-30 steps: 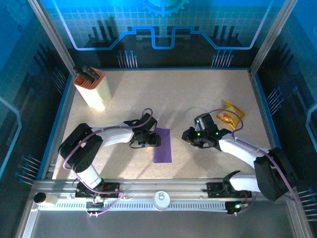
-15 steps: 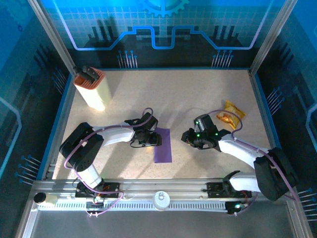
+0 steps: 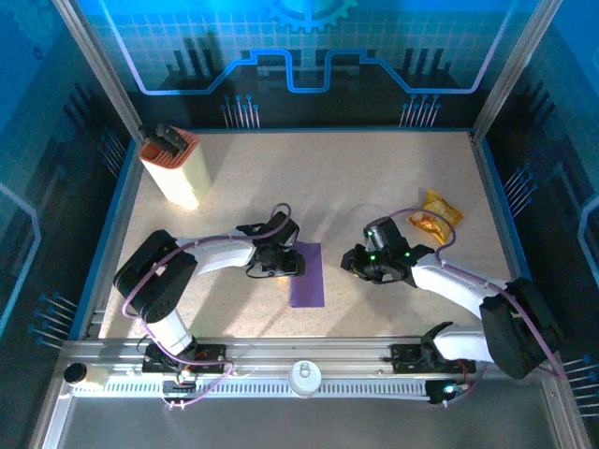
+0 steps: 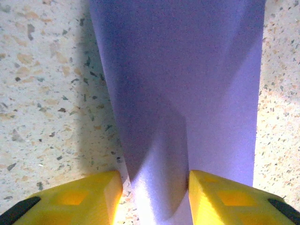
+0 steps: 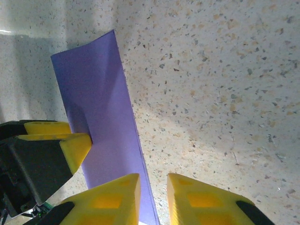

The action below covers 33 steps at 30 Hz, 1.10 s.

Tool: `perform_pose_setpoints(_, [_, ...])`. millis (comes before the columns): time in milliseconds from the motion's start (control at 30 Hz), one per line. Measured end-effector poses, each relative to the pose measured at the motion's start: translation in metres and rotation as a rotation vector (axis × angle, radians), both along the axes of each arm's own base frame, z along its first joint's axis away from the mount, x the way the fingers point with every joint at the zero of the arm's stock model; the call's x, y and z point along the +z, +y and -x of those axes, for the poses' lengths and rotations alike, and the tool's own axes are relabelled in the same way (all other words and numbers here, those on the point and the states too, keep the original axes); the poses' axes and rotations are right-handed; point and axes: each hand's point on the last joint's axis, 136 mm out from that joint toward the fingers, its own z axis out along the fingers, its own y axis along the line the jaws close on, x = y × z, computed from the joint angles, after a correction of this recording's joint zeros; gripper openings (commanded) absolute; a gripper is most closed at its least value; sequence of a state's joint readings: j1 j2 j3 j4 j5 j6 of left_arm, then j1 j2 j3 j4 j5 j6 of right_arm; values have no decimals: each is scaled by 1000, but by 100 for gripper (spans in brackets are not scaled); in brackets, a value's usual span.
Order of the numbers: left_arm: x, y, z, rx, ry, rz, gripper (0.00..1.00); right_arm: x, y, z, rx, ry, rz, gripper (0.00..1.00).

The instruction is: Fold a paper plane with a square sheet of paper (pick it up from the middle)

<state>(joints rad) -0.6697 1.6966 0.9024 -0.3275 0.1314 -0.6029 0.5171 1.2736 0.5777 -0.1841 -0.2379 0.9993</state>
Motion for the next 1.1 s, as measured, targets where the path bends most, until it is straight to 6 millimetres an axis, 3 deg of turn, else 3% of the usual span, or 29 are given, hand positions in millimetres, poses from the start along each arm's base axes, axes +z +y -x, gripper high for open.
perform_pose_setpoints(1100, [-1,0,-1,1,2,-16,44,-6,2,4,19,16,15,25])
